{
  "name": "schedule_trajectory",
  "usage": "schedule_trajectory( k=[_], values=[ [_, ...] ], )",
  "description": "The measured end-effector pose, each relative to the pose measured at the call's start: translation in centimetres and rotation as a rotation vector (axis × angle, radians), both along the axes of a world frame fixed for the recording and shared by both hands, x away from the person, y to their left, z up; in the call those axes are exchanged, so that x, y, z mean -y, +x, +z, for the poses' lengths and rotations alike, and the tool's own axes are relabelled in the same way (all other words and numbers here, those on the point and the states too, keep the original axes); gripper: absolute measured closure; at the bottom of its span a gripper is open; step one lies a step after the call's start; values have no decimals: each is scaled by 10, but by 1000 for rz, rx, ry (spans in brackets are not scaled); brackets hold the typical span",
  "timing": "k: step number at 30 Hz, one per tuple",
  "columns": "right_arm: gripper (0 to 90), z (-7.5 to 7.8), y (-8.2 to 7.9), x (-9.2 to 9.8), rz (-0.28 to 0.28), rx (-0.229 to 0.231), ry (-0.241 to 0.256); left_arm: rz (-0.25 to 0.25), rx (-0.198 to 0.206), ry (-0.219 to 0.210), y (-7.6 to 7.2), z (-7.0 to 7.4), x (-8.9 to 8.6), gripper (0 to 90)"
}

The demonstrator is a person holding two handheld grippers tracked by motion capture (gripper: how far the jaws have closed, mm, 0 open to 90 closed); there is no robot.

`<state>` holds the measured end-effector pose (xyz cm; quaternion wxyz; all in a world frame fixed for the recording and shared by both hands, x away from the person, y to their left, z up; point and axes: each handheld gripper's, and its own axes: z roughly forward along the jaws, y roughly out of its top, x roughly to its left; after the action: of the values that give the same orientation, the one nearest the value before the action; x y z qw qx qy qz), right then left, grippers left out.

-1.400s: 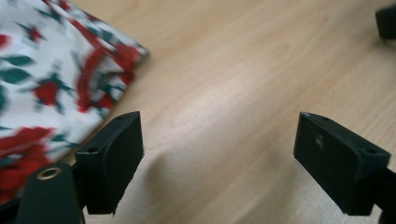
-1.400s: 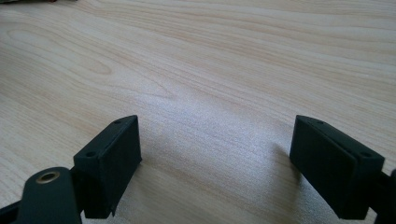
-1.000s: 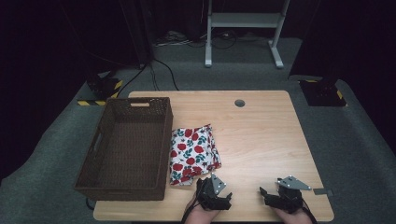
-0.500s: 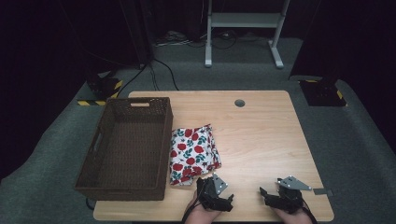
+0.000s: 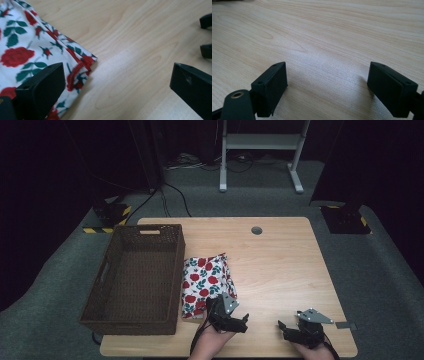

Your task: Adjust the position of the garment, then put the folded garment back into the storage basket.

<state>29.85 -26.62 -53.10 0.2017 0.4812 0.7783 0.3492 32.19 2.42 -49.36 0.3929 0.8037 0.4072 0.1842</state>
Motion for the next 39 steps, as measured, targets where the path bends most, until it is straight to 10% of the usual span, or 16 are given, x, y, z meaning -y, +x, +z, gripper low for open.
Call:
schedule_trajectory(
  k=[21,39],
  values=[
    [160,0,0,-1,10,7,-9,57,0,-91,38,20,-12,57],
    [160,0,1,1,9,-2,5,126,-59,23,92,18,-11,58]
  ],
)
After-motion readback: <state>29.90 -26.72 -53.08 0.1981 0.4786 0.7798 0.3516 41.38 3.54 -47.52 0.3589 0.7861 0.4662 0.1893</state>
